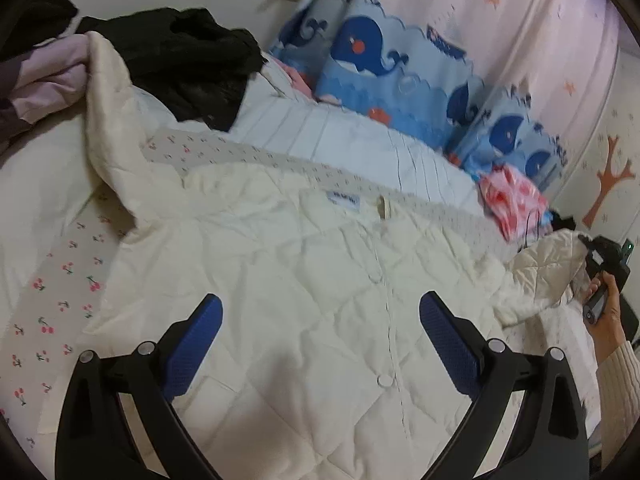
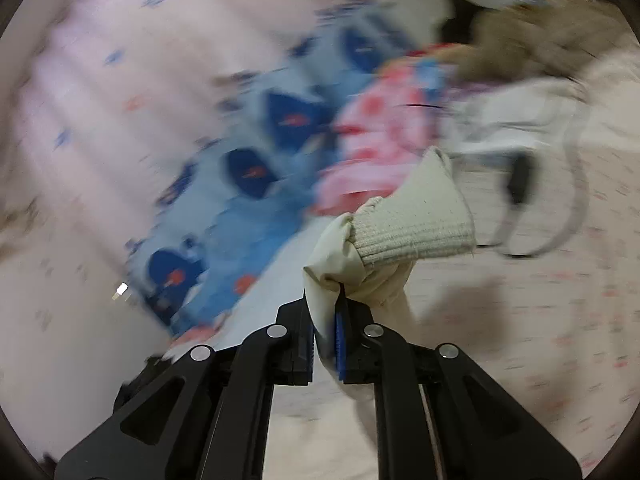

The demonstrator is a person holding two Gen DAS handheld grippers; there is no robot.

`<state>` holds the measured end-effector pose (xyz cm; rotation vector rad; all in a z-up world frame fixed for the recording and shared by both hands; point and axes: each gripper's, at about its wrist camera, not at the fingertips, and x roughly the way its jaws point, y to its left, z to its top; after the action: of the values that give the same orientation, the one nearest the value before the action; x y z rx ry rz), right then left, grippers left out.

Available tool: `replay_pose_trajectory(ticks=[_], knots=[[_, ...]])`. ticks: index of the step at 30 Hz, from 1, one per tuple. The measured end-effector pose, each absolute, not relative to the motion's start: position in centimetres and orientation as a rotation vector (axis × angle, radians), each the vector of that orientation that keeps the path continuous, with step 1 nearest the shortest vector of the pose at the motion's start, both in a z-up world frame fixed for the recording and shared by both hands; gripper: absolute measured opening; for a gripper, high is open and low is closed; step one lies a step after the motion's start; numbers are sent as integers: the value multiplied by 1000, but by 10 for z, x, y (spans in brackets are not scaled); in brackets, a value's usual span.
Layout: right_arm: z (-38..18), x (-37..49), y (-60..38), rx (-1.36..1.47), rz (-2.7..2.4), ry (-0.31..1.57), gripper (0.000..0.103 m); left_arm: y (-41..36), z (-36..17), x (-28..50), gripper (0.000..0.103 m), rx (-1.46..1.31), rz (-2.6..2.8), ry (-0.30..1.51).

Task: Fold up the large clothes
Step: 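Grasp the other ribbed sleeve cuff with the right gripper and lift it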

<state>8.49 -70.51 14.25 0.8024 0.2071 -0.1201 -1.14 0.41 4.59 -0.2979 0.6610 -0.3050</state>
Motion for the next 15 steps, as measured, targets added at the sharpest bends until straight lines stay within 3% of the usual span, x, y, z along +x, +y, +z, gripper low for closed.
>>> replay_pose_trajectory(ticks=[8,15], knots=[[188,156,-496,567,181,297,8,39,64,-17,95,-391,-230,615],[120,197,-287,311,370,511,8,82,67,-23,95,-520,-179,622]])
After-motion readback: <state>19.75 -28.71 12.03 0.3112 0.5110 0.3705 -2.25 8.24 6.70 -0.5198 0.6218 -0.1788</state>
